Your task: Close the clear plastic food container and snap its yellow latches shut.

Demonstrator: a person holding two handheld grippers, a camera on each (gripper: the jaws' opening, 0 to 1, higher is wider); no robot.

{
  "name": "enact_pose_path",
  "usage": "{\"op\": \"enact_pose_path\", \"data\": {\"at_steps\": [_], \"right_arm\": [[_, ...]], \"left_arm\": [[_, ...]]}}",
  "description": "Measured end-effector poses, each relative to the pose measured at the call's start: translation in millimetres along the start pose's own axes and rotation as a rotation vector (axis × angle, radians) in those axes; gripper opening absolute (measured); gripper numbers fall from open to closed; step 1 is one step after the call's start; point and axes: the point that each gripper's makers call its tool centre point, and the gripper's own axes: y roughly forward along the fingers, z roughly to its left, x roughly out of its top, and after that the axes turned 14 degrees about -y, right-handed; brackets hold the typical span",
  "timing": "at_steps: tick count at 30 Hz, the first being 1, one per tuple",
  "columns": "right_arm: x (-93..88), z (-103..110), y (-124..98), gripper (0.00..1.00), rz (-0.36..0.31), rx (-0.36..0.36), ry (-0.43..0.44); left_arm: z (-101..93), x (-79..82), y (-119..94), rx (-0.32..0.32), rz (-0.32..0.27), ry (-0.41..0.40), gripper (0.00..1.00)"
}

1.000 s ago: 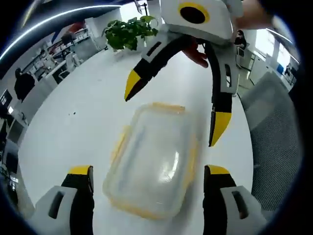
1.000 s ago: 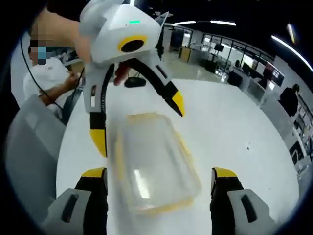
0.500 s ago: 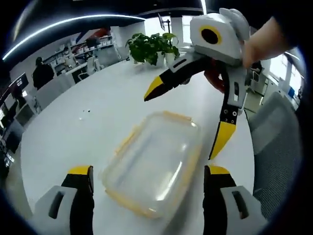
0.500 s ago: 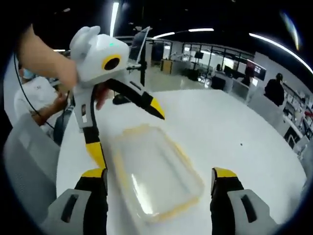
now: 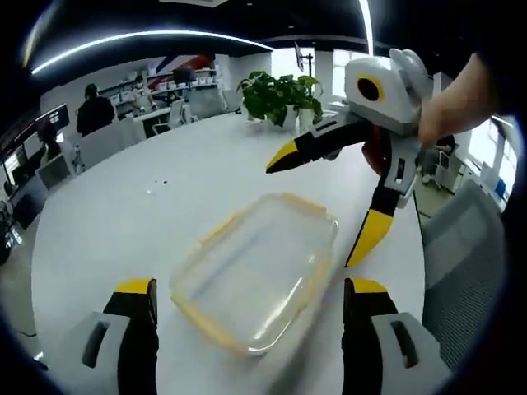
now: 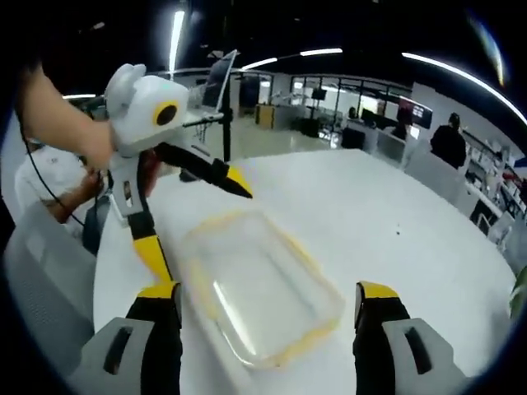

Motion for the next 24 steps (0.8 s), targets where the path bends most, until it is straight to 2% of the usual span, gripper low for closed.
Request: {"op": "enact_pose_path", "data": {"at_steps": [6, 10, 16, 24], "right_arm": [[-2.5, 0.4, -2.5, 0.87, 0.005, -0.005, 0.019], [-4.7, 4.1, -5.2, 0.87, 0.009, -0.003, 0.025], [-7.5, 9.3, -12.8, 0.88, 0.002, -0.02, 0.053], [-12.5, 15.7, -20.6, 0.88, 0.0, -0.046, 0.095]], "left_arm": [[-0.4, -4.2, -1.1, 0.004, 0.003, -0.016, 0.94], [1.3, -6.8, -3.7, 0.011, -0.008, -0.069, 0.93], [-4.4, -7.9, -7.2, 0.015, -0.028, -0.091, 0.93], [-9.7, -19.1, -15.0, 0.026, -0.035, -0.119, 0.91]]}}
